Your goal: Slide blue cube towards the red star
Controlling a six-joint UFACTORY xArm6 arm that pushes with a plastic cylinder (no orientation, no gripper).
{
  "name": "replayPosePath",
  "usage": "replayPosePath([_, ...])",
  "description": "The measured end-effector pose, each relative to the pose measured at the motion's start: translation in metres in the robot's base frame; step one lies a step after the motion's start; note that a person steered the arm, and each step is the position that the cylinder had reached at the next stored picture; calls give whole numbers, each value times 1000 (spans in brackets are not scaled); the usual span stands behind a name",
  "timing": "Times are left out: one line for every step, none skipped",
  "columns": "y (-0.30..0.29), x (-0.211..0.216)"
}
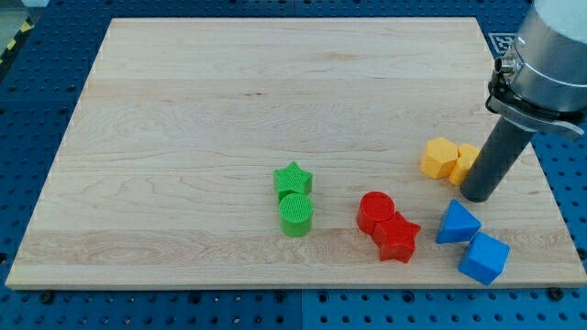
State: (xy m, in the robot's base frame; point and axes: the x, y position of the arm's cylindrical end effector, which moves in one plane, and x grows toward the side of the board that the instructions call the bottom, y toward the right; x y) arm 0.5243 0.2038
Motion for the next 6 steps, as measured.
replayPosePath([15,0])
replayPosePath([37,3])
replayPosePath([46,28])
replayPosePath([46,87])
replayPosePath([44,94])
replayPosePath([32,94])
